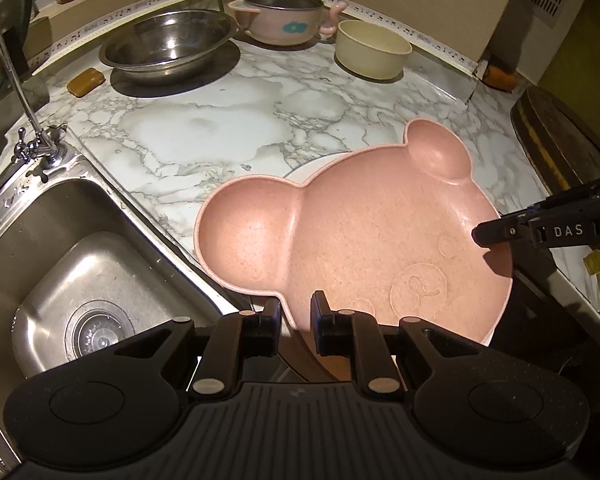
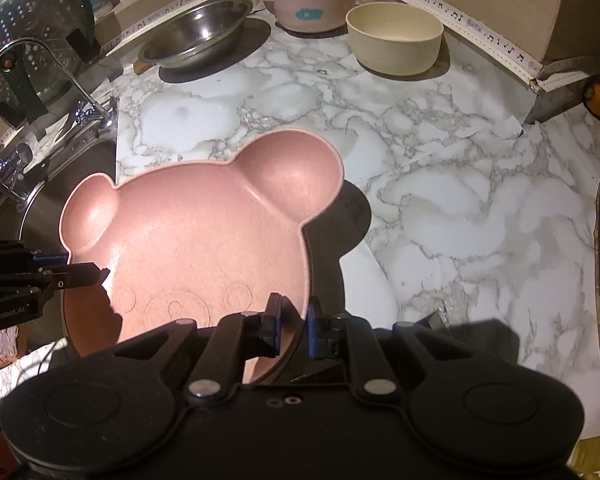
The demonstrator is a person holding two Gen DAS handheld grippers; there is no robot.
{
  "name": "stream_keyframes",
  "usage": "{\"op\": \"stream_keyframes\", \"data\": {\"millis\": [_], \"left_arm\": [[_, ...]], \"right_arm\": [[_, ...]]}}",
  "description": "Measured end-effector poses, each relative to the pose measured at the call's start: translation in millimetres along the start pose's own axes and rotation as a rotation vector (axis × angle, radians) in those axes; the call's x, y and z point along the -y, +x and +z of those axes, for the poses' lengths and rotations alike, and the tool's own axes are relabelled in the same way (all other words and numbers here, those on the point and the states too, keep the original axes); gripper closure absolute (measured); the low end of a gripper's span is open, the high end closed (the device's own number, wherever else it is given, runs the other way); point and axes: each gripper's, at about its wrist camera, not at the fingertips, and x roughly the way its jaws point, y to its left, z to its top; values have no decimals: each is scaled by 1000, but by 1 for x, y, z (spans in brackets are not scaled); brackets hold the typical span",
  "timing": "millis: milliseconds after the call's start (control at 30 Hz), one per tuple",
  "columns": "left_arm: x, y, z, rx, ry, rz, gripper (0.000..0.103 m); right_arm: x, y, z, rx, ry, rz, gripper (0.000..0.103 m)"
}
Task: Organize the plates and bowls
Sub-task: 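Lift the pink bear plate with both grippers and carry it over the plate stack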
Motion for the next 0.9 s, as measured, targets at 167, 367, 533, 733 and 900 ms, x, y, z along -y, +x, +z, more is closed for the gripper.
{"op": "stream_keyframes", "data": {"millis": [167,367,533,733,900], "left_arm": [[-1,0,-1,-10,-15,-2,88],[-3,-1,1,-12,-14,2,87],[-5,-5,1,-6,-33,-8,87],[-8,-9,3,-16,-45,-32,73],[-8,-22,4,18,-42,-59,49]], "right_arm": [[2,4,-1,-14,-2,-3,88],[-3,5,-2,-21,-33,-1,80],[-4,4,-2,-19,-47,-2,74],[-3,1,0,-16,-58,5,66],[-3,-2,2,-11,-70,13,64]]}}
